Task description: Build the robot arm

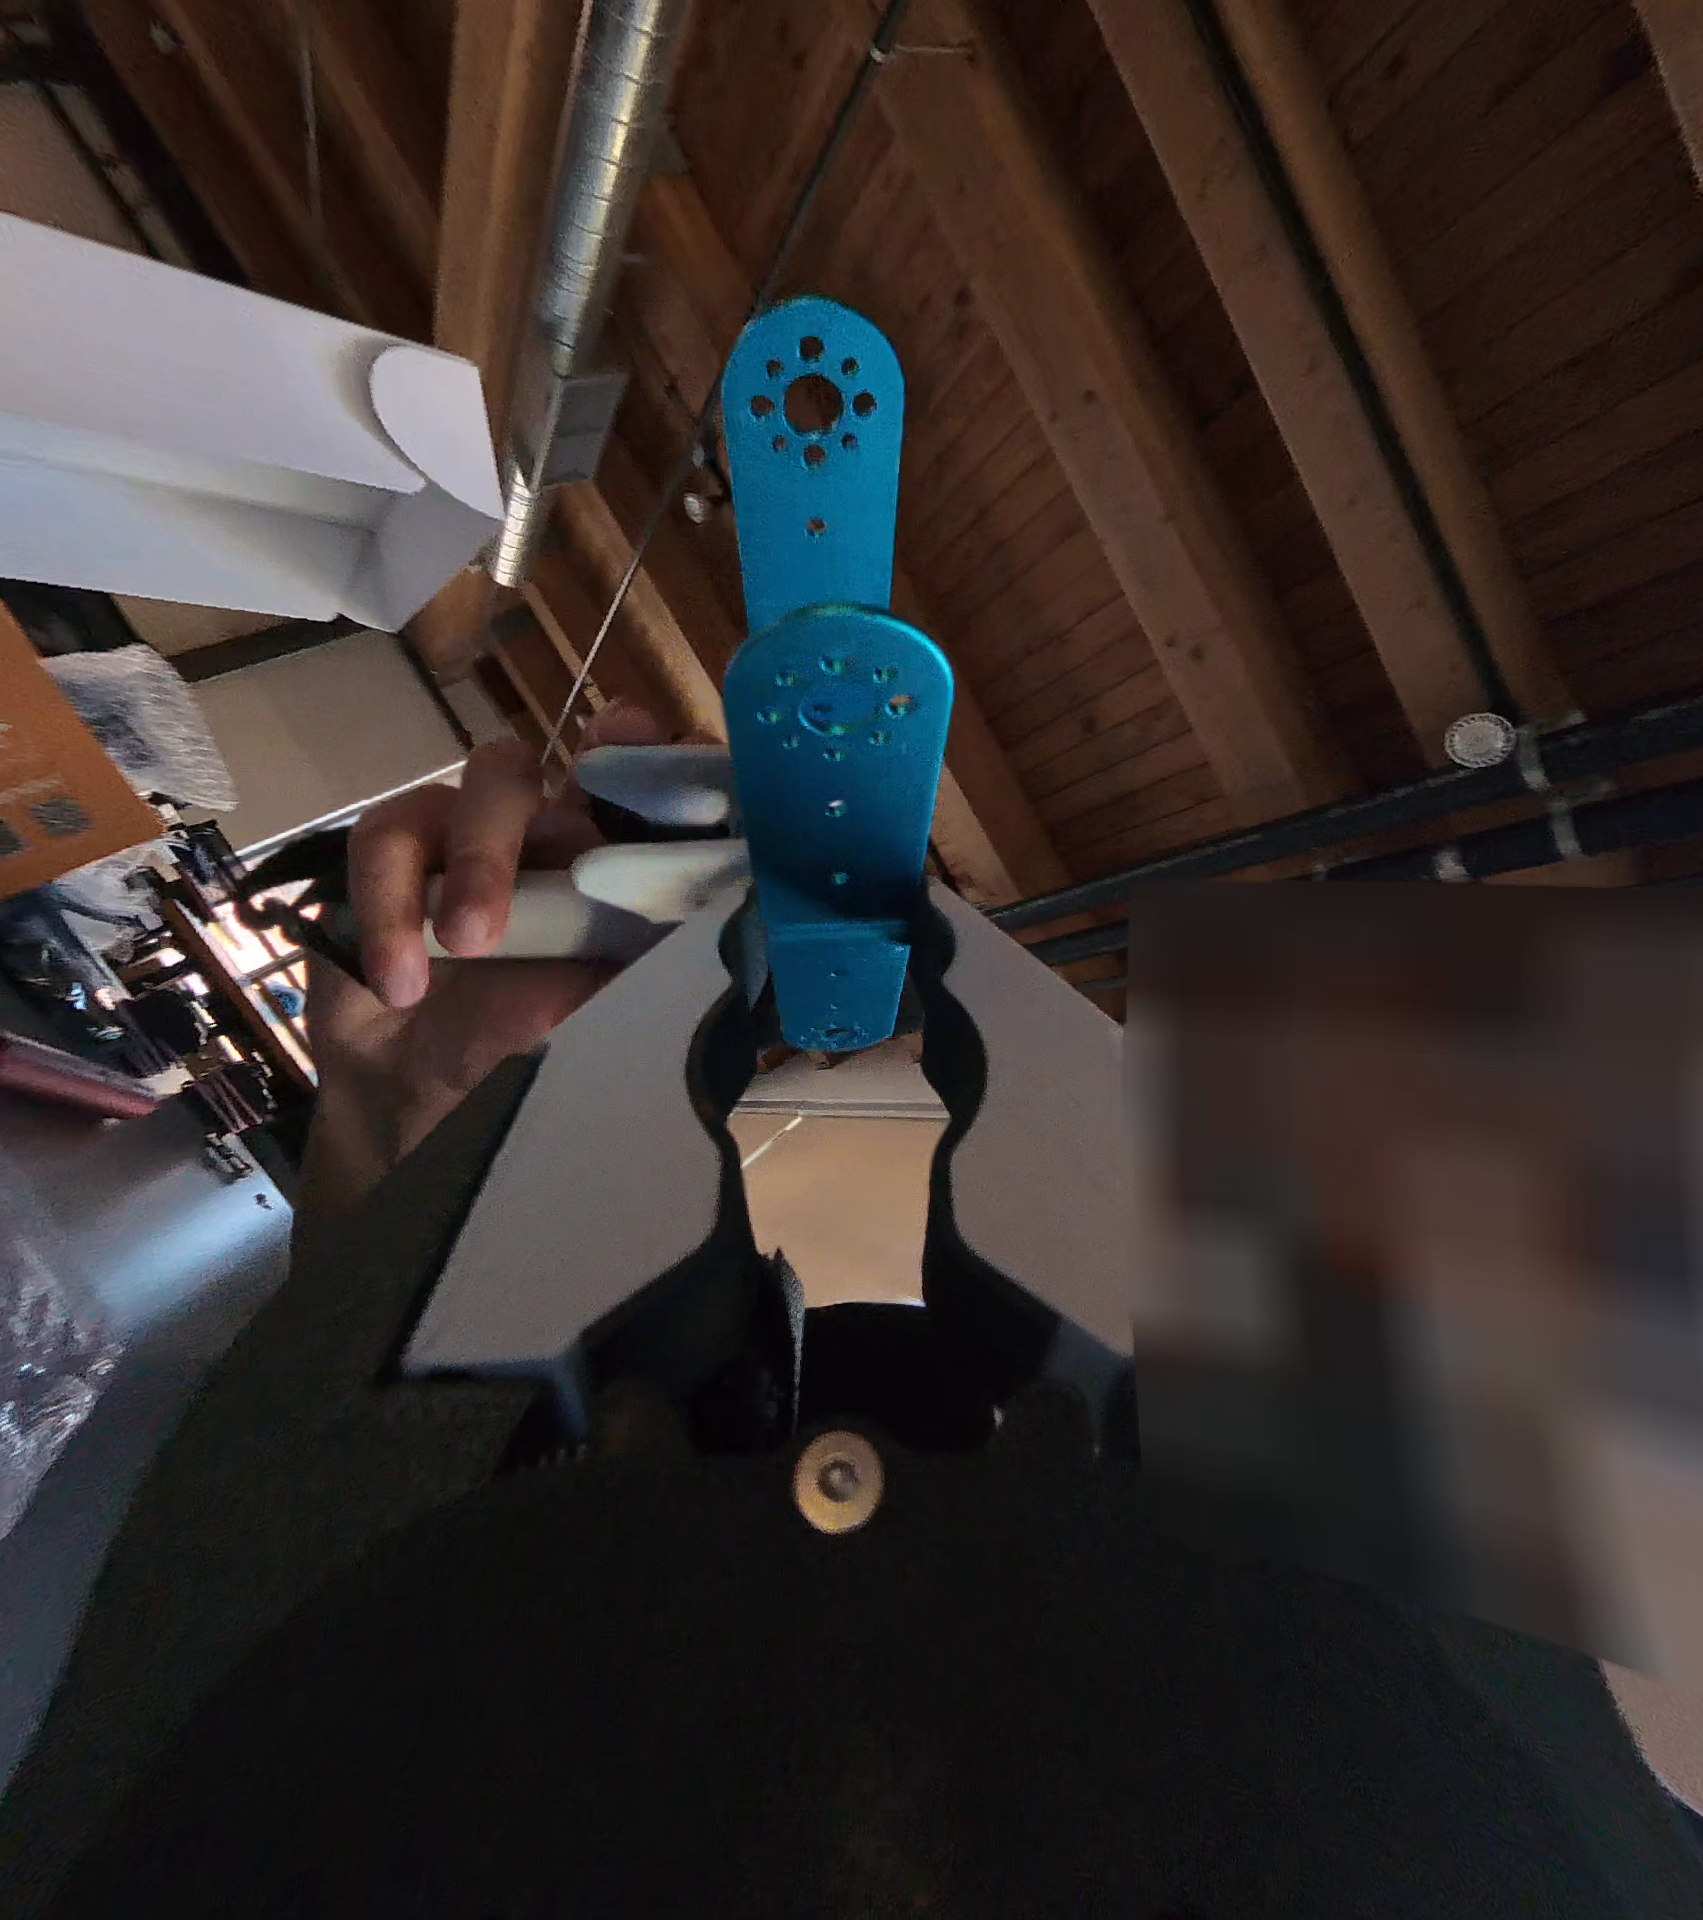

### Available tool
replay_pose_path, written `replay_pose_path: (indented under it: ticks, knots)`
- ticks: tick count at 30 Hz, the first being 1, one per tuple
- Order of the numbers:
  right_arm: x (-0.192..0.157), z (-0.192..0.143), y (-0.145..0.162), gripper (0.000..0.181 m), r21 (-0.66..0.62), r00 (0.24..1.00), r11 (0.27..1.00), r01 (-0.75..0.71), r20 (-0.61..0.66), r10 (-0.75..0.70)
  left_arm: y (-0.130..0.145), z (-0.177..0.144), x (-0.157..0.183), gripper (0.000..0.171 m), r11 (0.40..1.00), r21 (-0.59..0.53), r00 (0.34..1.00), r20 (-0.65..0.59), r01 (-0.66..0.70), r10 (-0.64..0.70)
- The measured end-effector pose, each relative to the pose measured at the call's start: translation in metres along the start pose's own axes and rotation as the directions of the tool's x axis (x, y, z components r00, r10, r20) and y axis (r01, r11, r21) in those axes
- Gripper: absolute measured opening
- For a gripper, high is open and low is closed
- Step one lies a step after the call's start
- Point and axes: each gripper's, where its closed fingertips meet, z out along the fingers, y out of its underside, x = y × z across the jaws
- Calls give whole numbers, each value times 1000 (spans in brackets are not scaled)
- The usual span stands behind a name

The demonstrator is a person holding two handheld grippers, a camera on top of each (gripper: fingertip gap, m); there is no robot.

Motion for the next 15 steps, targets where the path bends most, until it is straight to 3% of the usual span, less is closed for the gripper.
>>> replay_pose_path:
  ticks: [4,7,10,11,13,15]
  knots:
    - [4,-4,1,2,-91,994,996,-13,103,22,7,6,-6,27,1000,-6,1000,-6,7,-7]
    - [13,-6,11,2,-211,990,977,22,140,8,6,-1,-20,48,998,4,994,92,-62,62]
    - [18,-13,19,2,-312,980,950,23,196,41,19,-15,-26,61,984,-71,965,192,-165,176]
    - [17,-15,24,1,-353,972,935,35,231,51,25,-22,-30,63,958,-138,925,257,-252,281]
    - [17,-17,28,1,-392,963,917,68,265,42,22,-35,-34,69,840,-288,754,374,-460,541]
    - [14,-15,34,1,-414,954,906,83,297,48,10,-43,-29,67,643,-469,509,393,-605,766]
